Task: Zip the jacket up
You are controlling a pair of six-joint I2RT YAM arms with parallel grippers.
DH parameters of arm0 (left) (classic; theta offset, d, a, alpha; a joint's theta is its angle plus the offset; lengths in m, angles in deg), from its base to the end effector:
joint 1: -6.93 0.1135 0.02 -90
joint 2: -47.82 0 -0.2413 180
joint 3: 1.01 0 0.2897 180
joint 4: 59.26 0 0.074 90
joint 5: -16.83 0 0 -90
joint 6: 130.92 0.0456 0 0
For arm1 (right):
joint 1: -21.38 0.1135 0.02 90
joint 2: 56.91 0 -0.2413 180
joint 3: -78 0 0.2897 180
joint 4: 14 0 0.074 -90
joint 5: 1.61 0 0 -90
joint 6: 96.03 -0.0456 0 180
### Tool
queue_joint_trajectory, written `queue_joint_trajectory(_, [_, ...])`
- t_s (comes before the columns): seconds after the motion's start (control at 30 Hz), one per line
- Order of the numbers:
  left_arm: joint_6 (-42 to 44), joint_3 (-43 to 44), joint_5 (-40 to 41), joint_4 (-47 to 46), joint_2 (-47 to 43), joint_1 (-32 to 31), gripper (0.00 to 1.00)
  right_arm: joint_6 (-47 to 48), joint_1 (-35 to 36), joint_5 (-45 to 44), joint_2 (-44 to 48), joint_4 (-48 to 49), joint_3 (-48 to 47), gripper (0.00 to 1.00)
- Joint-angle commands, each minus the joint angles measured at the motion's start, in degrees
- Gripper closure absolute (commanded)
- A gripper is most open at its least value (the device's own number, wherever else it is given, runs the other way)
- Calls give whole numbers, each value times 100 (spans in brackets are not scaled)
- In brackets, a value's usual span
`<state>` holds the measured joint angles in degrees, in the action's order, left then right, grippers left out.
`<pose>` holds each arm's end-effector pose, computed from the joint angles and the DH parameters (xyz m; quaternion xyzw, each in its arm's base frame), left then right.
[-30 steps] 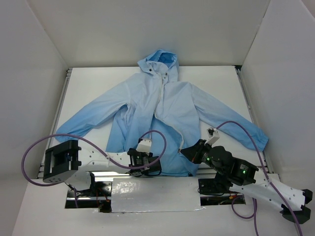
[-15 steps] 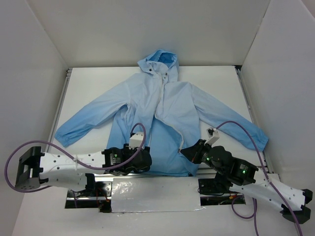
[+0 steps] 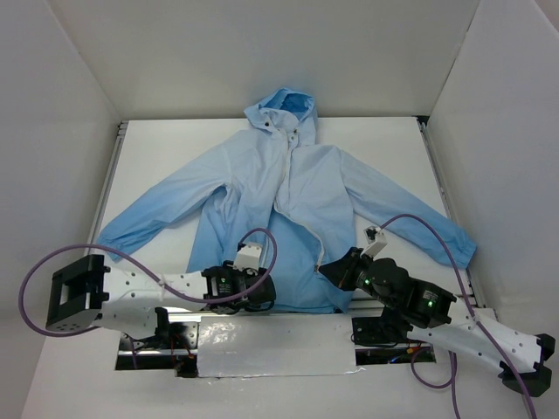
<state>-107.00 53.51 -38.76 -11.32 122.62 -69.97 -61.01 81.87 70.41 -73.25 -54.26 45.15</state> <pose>0.0863 -0.2570 0.1423 0.0328 0.9391 -0.0789 0.3327 0.0978 0.1442 0.2164 0.0455 0.8303 0.3865 0.3988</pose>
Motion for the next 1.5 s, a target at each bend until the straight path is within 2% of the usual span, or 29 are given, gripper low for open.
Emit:
queue_joint_trajectory(0.0, [-27, -160, -22, -232, 148, 9, 29, 84, -11, -22, -71, 309, -107, 100])
queue_joint_trajectory(0.37, [-124, -583, -330, -847, 605, 9, 30, 49, -11, 40, -27, 362, 16, 100])
queue_joint_trajectory(0.47, [-54, -714, -409, -1137, 693, 35, 35, 23, -11, 49, 17, 353, 25, 100])
queue_joint_trajectory(0.6, [52, -846, -611, -1542, 737, 88, 54, 23, -11, 49, 43, 318, 16, 100])
queue_joint_trajectory(0.67, [52, -838, -620, -1560, 702, 88, 59, 31, -11, 40, 43, 300, 8, 100])
queue_joint_trajectory(0.93, [122, -732, -383, -1322, -44, 97, 52, 49, -11, 128, -71, 415, 34, 100])
queue_joint_trajectory(0.97, [140, -715, -365, -1270, -141, 105, 30, 58, -11, 128, -106, 432, 25, 100])
queue_joint_trajectory(1.0, [148, -706, -330, -1252, -316, 105, 22, 58, -11, 145, -124, 441, 16, 100])
queue_joint_trajectory(1.27, [184, -671, -242, -1006, -1002, 149, 25, 75, -20, 154, -133, 458, 8, 100])
queue_joint_trajectory(1.47, [61, -434, 65, -295, -1100, 149, 23, 84, -11, 198, -177, 511, 16, 100])
